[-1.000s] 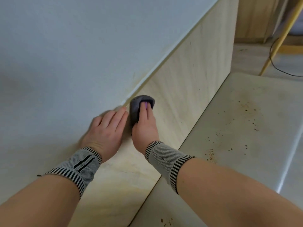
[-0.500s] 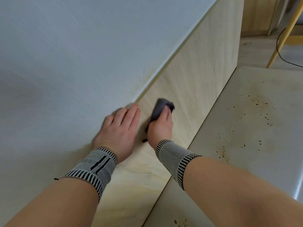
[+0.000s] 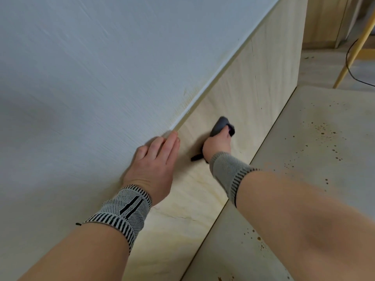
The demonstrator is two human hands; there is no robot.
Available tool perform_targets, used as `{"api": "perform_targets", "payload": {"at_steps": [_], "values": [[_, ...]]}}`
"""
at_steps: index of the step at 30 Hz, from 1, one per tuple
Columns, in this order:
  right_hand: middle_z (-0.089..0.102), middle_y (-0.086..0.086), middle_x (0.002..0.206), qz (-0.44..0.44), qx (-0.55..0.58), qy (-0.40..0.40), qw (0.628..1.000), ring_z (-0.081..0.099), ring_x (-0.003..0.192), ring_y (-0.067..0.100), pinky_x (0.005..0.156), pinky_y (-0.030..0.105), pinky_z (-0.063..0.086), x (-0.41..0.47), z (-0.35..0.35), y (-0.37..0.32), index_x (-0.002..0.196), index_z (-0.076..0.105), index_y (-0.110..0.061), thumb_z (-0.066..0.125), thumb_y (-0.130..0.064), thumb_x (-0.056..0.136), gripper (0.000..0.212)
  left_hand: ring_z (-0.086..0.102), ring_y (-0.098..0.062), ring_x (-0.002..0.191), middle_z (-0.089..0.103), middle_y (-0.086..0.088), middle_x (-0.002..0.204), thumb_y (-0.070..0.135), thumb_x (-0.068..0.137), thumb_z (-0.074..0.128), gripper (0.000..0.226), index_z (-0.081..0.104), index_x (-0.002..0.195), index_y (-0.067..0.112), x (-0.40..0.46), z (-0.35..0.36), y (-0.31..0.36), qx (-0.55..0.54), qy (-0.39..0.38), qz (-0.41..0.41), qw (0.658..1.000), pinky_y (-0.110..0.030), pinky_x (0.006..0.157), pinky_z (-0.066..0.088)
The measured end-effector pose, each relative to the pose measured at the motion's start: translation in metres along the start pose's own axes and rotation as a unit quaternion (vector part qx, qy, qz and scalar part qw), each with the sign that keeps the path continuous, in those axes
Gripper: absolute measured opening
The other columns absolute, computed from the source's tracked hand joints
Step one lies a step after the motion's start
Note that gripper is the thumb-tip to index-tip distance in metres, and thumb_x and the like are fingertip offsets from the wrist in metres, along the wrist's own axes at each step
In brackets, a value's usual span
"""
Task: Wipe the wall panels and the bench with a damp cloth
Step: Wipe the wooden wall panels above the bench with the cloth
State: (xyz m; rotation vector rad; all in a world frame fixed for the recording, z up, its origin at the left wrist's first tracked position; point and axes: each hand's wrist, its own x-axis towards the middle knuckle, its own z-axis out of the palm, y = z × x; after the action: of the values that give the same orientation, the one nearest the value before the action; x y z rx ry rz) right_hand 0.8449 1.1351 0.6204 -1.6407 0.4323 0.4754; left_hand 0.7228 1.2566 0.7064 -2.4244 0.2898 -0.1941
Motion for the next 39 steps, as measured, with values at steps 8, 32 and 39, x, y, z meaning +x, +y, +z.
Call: {"api": "perform_targets", "payload": {"at_steps": [8,32,39], "values": [[0.016,0.004,0.157,-0.272,0.049,0.025,0.961,0.024,0.142,0.02,0.117,0.03,0.023,-0.053,0.014,0.0,0.153,0.021,-0.014,0.043,0.0,0.092,0.066,0.041,-0.031,0.124,0.04,-0.012,0.151,0.014,0.071,0.071,0.076,0.048,0.141,0.0,0.002,0.001,0.001,-0.016,-0.001,-0.005,1.0,-0.045,0.088,0.03],[0.038,0.006,0.145,-0.299,-0.041,0.02,0.953,0.045,0.124,0.025,0.101,0.038,0.044,-0.091,0.034,0.066,0.149,0.031,-0.019,0.045,0.0,0.088,0.065,0.001,-0.018,0.145,-0.008,0.005,0.166,0.027,0.096,0.039,0.074,0.0,0.158,0.019,0.006,-0.016,0.004,-0.078,-0.08,-0.048,0.993,-0.036,0.112,0.005],[0.04,0.012,0.143,-0.421,-0.044,-0.003,0.906,0.05,0.119,0.031,0.097,0.039,0.048,-0.084,0.029,0.065,0.14,0.046,-0.012,0.049,-0.002,0.084,0.058,0.005,-0.018,0.141,0.003,0.002,0.166,0.03,0.087,0.049,0.082,0.011,0.158,0.015,0.005,-0.017,0.003,-0.082,-0.086,-0.053,0.991,-0.037,0.11,0.007]]}}
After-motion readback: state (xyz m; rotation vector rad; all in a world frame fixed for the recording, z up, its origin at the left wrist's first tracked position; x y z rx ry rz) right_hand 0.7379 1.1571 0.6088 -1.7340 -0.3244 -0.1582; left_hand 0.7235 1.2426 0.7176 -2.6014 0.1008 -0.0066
